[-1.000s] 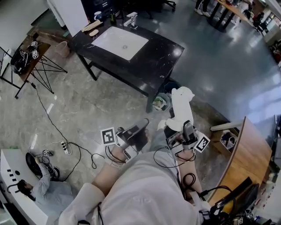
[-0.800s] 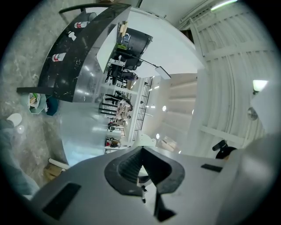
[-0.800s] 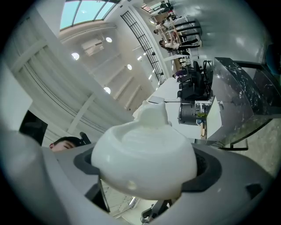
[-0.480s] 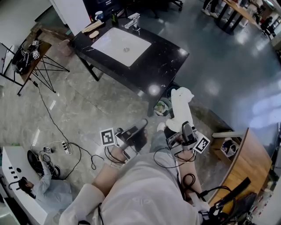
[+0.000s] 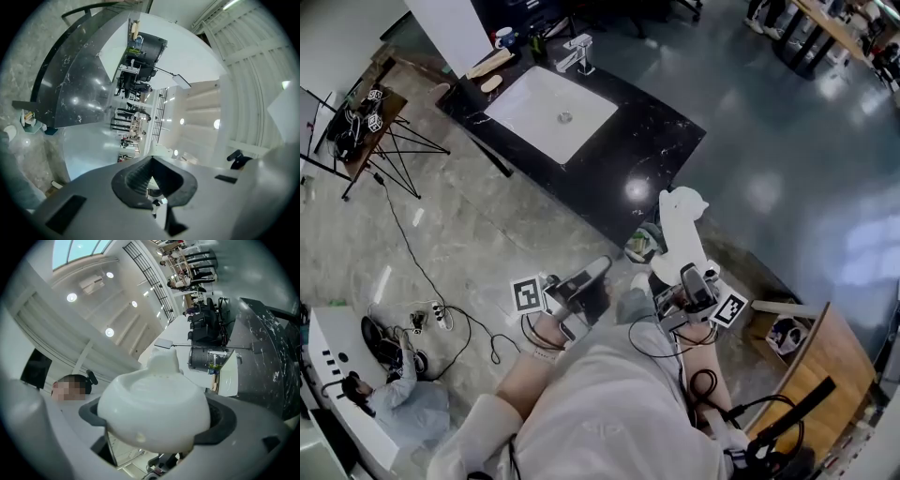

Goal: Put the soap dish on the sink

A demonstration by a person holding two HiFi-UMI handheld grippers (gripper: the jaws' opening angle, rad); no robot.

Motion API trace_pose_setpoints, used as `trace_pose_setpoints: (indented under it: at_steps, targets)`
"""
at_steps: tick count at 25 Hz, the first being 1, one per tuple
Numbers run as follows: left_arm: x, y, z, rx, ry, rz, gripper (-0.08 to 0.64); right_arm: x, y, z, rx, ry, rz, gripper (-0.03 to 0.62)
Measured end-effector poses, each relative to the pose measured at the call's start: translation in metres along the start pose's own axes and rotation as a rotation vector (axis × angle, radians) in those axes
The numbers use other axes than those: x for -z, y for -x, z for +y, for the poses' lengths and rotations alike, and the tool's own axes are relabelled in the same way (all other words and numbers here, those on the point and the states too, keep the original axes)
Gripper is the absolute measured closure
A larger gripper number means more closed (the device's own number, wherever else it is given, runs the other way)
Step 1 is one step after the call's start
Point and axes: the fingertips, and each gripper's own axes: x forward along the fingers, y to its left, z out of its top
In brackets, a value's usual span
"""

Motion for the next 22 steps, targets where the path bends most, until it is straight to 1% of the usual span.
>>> trace_pose_setpoints:
  at_steps: [3, 9, 16, 18, 20, 22]
  targets:
    - [-0.016, -0.029, 0.007, -0.008, -0.017, -0.023, 0.554, -0.027, -0.010, -0.014, -0.008, -0.019, 0.027, 0.092]
    - [-0.045, -0.079, 0.026, -0.033, -0.039, -0.086, 0.554, -0.076, -0.028, -0.038, -0.028, -0.027, 0.103, 0.091]
    - [-0.051, -0.089, 0.034, -0.056, -0.084, -0.149, 0.552, -0.093, -0.029, -0.050, -0.047, -0.036, 0.170, 0.092]
    - [-0.060, -0.098, 0.037, -0.059, -0.089, -0.178, 0.552, -0.107, -0.034, -0.059, -0.056, -0.040, 0.185, 0.092]
    - [-0.073, -0.113, 0.038, -0.062, -0.103, -0.206, 0.552, -0.125, -0.048, -0.068, -0.065, -0.062, 0.197, 0.091]
    - [-0.084, -0.120, 0.035, -0.063, -0.119, -0.232, 0.552, -0.134, -0.064, -0.074, -0.067, -0.086, 0.214, 0.092]
